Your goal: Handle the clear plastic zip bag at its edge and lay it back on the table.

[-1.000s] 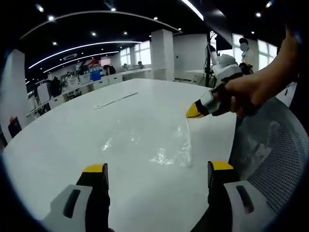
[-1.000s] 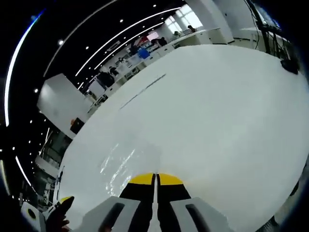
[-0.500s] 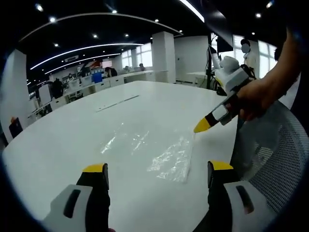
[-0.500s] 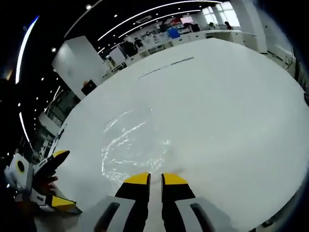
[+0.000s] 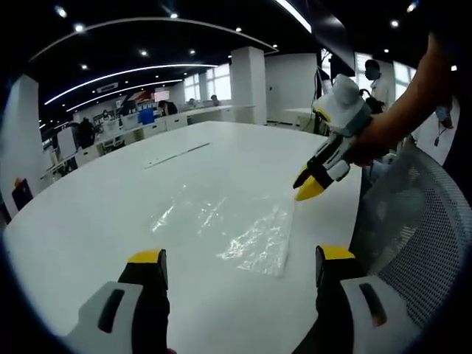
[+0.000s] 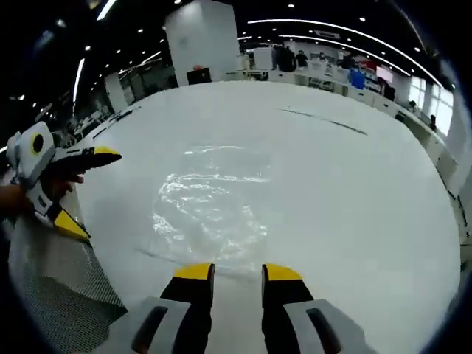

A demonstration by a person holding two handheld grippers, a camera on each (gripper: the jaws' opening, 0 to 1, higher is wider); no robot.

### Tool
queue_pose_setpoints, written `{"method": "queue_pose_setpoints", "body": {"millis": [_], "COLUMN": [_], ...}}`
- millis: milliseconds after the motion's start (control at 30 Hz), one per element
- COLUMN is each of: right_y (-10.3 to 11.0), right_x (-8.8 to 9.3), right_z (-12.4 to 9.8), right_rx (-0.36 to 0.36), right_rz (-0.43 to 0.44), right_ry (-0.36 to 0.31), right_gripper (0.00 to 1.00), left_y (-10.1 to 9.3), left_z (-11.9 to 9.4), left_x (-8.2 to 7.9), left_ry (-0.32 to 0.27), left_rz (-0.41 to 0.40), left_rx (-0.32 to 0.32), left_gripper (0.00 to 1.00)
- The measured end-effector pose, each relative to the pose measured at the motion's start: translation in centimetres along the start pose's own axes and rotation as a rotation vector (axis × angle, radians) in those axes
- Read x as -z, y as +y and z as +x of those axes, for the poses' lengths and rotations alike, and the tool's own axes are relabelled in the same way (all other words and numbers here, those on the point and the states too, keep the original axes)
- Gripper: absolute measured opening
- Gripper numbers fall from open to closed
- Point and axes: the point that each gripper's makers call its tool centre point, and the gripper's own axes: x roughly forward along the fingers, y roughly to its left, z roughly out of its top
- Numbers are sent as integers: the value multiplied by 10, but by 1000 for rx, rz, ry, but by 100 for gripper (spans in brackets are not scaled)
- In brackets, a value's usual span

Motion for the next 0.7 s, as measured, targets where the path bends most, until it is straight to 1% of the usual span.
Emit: {"method": "queue_pose_setpoints", "body": {"millis": [67, 133, 167, 233, 267, 333, 400, 433, 467, 533, 567, 600, 667, 700], "right_y": [-5, -7, -9, -11, -11, -10, -10, -12, -14, -12, -9, -8, -9, -6], "right_x": [-2, 3, 6, 3, 5, 3, 6, 9, 10, 11, 12, 12, 12, 12], "right_z": [3, 7, 7, 10, 11, 10, 12, 14, 15, 14, 14, 16, 16, 16], "right_rx": [-13, -52, -61, -74, -88, -119, -151, -160, -159, -185, -217, -234, -243, -265], "right_rz": [-61, -109, -158, -256, -268, -327, -388, -441, -477, -505, -530, -567, -617, -654], "right_ry": [11, 45, 65, 55, 67, 72, 98, 123, 134, 144, 148, 148, 163, 170], "right_gripper": [24, 25, 25, 25, 25, 24, 23, 23, 24, 23, 23, 23, 22, 22], "left_y": [-1, -1, -2, -3, -3, -4, -5, -6, -7, -7, -8, -9, -9, -10], "left_z": [1, 1, 2, 2, 2, 3, 3, 3, 3, 3, 3, 3, 3, 3], "left_x": [2, 3, 4, 6, 6, 7, 7, 8, 8, 8, 8, 8, 8, 8], "left_ry": [4, 9, 13, 19, 20, 23, 26, 31, 33, 35, 35, 34, 35, 36], "left_rz": [5, 11, 14, 17, 17, 19, 20, 21, 22, 21, 20, 19, 19, 20], "left_rx": [5, 9, 12, 18, 18, 22, 26, 30, 31, 33, 35, 36, 39, 41], "left_gripper": [81, 81, 81, 81, 80, 80, 80, 79, 79, 79, 79, 79, 78, 78]}}
